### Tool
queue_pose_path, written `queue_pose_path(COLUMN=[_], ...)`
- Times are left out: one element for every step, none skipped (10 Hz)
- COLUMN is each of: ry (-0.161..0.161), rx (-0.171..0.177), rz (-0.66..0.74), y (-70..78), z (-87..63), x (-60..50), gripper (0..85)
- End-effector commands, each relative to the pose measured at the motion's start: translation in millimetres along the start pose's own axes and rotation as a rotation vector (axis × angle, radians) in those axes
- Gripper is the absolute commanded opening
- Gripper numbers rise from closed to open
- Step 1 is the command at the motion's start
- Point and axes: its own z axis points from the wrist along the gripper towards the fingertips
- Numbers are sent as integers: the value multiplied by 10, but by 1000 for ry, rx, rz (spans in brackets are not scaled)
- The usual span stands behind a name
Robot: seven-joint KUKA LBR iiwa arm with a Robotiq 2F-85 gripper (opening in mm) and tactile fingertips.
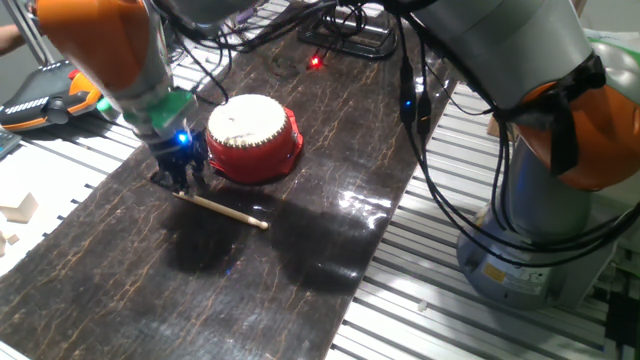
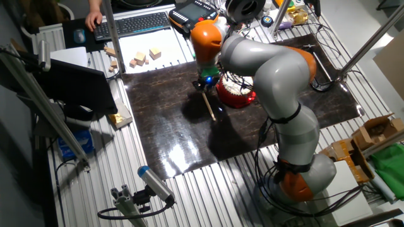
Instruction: Play the drum
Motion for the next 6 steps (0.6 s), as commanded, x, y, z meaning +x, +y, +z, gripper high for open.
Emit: queue_pose_path(ry=[1,1,1,6,13,21], rx=[-4,-7,-13,-17,-15,-14], rz=[-9,-16,-21,-27,-32,-41], y=[-26,-40,-57,-75,-96,-123], z=[-258,-354,-442,-536,-639,-769], x=[52,103,155,192,220,247], gripper=[180,120,50,7,7,7])
